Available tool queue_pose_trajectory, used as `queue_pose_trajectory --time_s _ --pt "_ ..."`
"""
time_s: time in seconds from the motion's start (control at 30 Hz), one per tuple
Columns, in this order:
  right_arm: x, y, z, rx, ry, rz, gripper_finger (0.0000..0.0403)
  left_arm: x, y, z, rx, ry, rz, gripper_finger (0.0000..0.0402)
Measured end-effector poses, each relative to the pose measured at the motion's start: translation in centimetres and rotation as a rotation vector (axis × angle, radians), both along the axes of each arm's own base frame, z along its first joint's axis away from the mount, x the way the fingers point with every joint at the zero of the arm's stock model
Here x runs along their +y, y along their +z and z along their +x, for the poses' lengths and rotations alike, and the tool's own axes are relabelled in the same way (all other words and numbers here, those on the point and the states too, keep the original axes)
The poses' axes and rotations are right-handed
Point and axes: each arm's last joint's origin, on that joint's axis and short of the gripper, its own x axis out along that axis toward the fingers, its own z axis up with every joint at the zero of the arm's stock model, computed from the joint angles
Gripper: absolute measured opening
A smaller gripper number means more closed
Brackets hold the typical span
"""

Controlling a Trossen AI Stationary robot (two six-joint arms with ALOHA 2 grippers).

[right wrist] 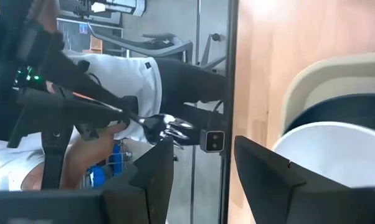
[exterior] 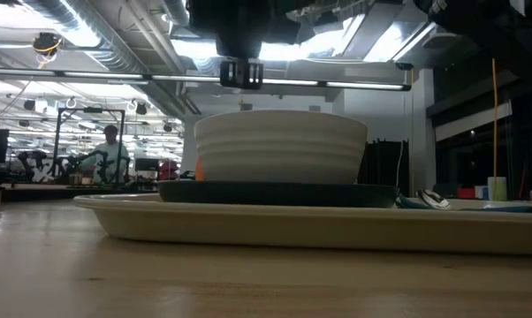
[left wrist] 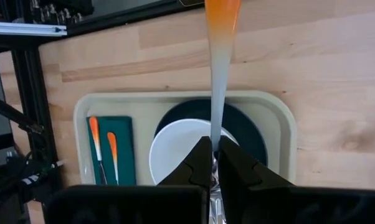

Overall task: Set up tray
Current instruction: Put the orange fork on the green napkin to the left of the orange spoon

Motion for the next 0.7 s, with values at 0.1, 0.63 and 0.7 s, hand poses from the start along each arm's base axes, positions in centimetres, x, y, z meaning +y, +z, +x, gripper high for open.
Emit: queue_pose_trajectory --time_s 0.1,0.63,0.7 --pt "-0.7 -0.4 0.1 -0.002 -0.015 0.001 0.0173 -0.1 0.0 0.0 0.001 0.001 -0.001 0.0002" --pt "1.7 -0.2 0.4 0.008 0.042 0.080 0.0173 0.2 0.0 0.1 -0.002 0.007 0.000 0.0002" --pt "2.1 -0.1 0.4 0.006 0.059 0.096 0.0170 0.2 0.0 0.1 -0.002 0.007 0.000 0.0003"
